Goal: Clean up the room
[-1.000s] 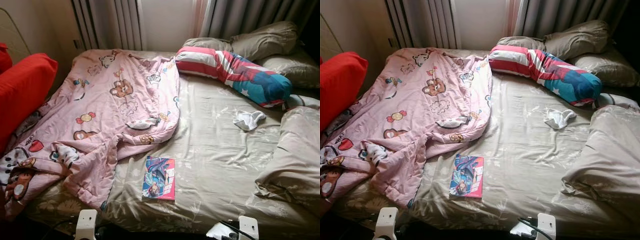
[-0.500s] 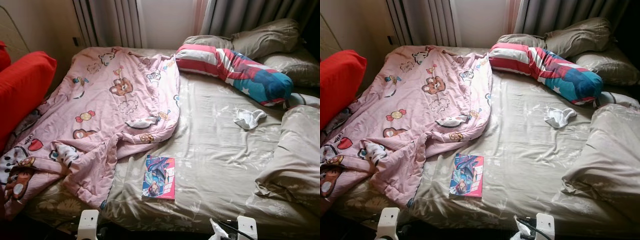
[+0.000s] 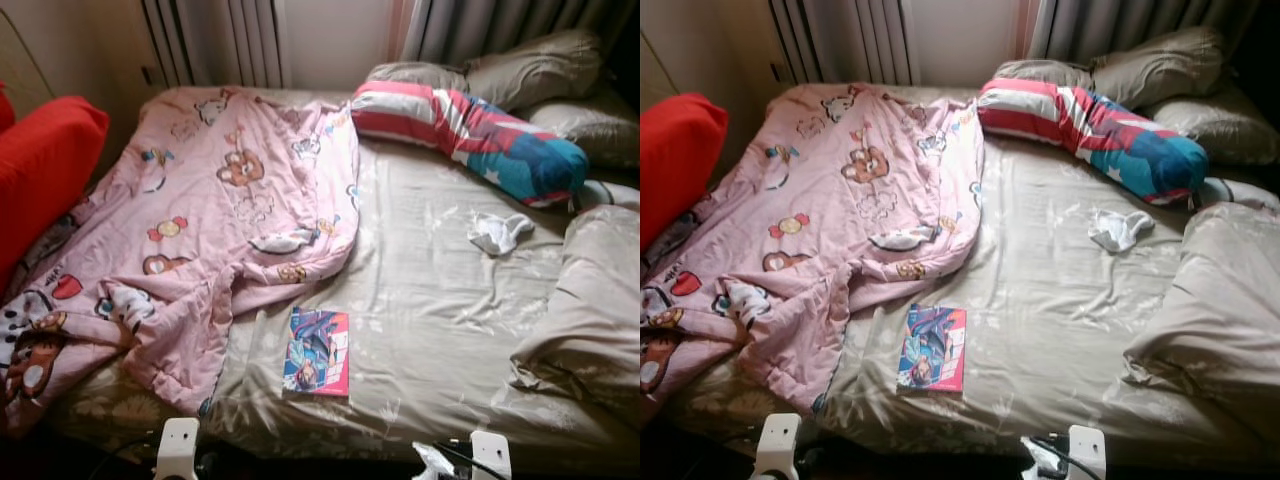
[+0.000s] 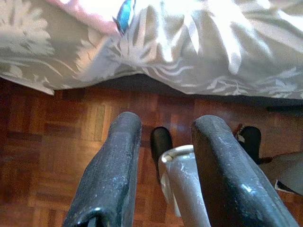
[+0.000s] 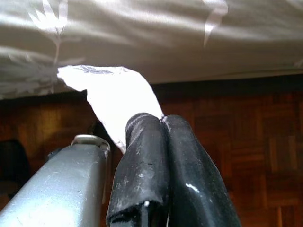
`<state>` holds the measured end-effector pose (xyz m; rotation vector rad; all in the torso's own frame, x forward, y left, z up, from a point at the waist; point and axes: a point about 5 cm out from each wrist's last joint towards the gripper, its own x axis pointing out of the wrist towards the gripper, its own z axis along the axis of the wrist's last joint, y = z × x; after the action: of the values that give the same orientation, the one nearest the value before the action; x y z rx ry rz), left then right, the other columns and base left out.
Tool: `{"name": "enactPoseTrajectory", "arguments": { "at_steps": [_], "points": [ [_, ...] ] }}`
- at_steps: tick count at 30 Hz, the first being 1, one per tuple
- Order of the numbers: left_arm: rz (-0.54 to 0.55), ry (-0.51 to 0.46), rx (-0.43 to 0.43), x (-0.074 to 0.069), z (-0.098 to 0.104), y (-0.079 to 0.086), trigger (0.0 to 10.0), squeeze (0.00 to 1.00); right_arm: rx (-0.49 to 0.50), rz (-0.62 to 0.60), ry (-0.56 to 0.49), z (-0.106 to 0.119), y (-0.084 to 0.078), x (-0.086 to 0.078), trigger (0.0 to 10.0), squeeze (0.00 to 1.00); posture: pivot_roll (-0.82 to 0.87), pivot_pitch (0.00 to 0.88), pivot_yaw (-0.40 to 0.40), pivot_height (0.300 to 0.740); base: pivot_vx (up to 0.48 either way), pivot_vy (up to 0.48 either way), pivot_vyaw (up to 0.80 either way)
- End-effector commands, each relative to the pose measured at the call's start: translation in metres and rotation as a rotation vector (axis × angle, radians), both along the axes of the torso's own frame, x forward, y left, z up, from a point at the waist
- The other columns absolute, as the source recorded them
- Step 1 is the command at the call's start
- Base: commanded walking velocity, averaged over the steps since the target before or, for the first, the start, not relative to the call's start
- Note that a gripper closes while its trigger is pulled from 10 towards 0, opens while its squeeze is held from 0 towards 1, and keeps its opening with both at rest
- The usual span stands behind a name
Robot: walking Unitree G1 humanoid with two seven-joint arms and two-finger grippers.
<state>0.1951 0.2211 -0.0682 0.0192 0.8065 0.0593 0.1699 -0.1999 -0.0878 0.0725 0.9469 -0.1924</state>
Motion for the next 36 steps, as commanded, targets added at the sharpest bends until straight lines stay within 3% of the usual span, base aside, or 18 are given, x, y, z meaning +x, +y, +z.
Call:
{"name": "enactPoseTrajectory", "arguments": {
  "at_steps": [1, 20, 27, 36],
  "points": [
    [-0.001, 0.037, 0.001, -0.011, -0.006, 0.000, 10.0, 0.00, 0.002, 0.006, 0.038, -0.005, 0.000, -0.010, 10.0, 0.00, 0.01, 0.153, -0.040, 0.728, -0.307, 0.000, 0.00],
    [-0.005, 0.037, 0.002, -0.011, -0.006, -0.002, 10.0, 0.00, 0.004, 0.001, 0.038, -0.003, -0.008, -0.010, 10.0, 0.00, 0.02, 0.159, -0.039, 0.728, -0.297, 0.000, 0.00],
    [0.001, 0.036, 0.001, -0.011, -0.007, -0.002, 10.0, 0.00, 0.009, 0.014, 0.036, -0.003, -0.011, -0.010, 10.0, 0.00, 0.02, 0.160, -0.040, 0.728, 0.000, 0.000, 0.00],
    [0.053, 0.016, -0.021, -0.005, -0.003, -0.001, 10.0, 0.00, 0.014, 0.069, 0.039, -0.004, 0.004, -0.008, 10.0, 0.00, 0.02, 0.153, -0.048, 0.728, 0.000, 0.000, 0.76]
  ]
}}
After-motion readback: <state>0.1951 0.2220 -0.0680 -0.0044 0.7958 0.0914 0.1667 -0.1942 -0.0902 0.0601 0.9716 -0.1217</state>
